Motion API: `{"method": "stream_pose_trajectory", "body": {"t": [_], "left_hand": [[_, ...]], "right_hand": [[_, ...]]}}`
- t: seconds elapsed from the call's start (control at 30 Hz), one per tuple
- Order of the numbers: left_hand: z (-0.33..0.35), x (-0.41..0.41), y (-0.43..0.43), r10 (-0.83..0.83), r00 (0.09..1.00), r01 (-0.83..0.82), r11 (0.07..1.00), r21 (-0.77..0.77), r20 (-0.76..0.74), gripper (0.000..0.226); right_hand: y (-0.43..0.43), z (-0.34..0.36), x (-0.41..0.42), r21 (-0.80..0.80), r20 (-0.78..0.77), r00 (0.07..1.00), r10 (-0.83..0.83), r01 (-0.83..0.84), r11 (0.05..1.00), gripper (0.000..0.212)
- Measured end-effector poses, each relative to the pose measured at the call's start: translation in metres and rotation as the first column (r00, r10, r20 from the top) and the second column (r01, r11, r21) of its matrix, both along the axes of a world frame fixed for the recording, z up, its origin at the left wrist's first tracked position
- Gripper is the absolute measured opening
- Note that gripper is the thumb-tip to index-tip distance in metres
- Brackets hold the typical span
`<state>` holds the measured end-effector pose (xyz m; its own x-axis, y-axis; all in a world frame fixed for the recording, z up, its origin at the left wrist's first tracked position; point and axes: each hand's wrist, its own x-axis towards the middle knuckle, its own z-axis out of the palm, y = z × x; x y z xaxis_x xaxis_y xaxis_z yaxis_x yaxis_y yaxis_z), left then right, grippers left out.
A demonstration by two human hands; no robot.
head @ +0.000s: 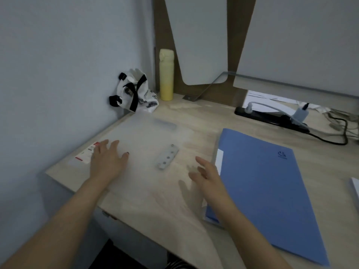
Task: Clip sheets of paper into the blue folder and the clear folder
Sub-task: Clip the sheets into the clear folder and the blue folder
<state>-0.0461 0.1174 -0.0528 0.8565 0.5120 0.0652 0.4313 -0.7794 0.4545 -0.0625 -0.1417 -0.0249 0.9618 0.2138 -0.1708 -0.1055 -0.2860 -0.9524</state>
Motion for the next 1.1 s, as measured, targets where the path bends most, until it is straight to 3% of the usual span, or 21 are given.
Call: {"method": "stream_pose_trajectory", "body": {"t": [0.13, 0.2, 0.27, 0.37, 0.47, 0.57, 0.63, 0.73, 0.83, 1.0, 1.1], "left_hand": [[-0.002, -0.010, 0.046, 0.157, 0.980, -0.158, 0.987, 0.006, -0.119, 0.070], [-0.003, -0.015, 0.051, 0.152, 0.980, -0.153, 0.988, 0.003, -0.132, 0.069], [-0.005, -0.019, 0.051, 0.155, 0.982, -0.155, 0.988, 0.005, -0.104, 0.065], [-0.007, -0.028, 0.050, 0.187, 0.981, -0.189, 0.981, -0.050, -0.049, 0.059], [-0.008, -0.038, 0.044, 0.176, 0.984, -0.167, 0.962, -0.216, 0.022, 0.051], [-0.009, -0.048, 0.032, 0.127, 0.990, -0.103, 0.948, -0.301, 0.061, 0.052], [-0.006, -0.054, 0.023, 0.116, 0.986, -0.064, 0.925, -0.376, 0.116, 0.049], [0.007, -0.060, -0.005, 0.063, 0.975, 0.054, 0.862, -0.503, 0.213, 0.025], [0.032, -0.059, -0.051, -0.031, 0.944, 0.229, 0.778, -0.585, 0.328, 0.024], [0.054, -0.048, -0.151, -0.329, 0.842, 0.530, 0.650, -0.545, 0.427, 0.032], [0.041, -0.042, -0.224, -0.510, 0.807, 0.589, 0.663, -0.462, 0.298, 0.036]], "right_hand": [[0.047, -0.003, 0.010, 0.277, -0.407, 0.913, 0.010, 0.113, 0.954, 0.049], [0.062, -0.004, 0.012, 0.406, -0.503, 0.863, 0.042, 0.193, 0.893, 0.015], [0.069, -0.005, 0.017, 0.425, -0.548, 0.836, 0.008, 0.270, 0.864, 0.023], [0.065, -0.011, 0.026, 0.392, -0.536, 0.841, -0.071, 0.322, 0.862, 0.032], [0.067, -0.009, 0.022, 0.346, -0.435, 0.900, -0.004, 0.171, 0.922, 0.007], [0.062, -0.012, 0.015, 0.278, -0.248, 0.968, -0.044, 0.114, 0.954, 0.035], [0.046, -0.007, 0.010, 0.341, -0.185, 0.982, -0.038, 0.101, 0.935, 0.039], [-0.001, 0.004, 0.006, 0.412, -0.119, 0.991, -0.057, 0.101, 0.905, 0.039], [-0.064, 0.011, 0.004, 0.425, -0.055, 0.989, -0.136, 0.147, 0.893, 0.044], [-0.170, 0.020, -0.009, 0.519, -0.097, 0.964, -0.246, 0.260, 0.815, 0.039], [-0.225, 0.024, -0.024, 0.530, -0.116, 0.944, -0.310, 0.322, 0.784, 0.037]]}}
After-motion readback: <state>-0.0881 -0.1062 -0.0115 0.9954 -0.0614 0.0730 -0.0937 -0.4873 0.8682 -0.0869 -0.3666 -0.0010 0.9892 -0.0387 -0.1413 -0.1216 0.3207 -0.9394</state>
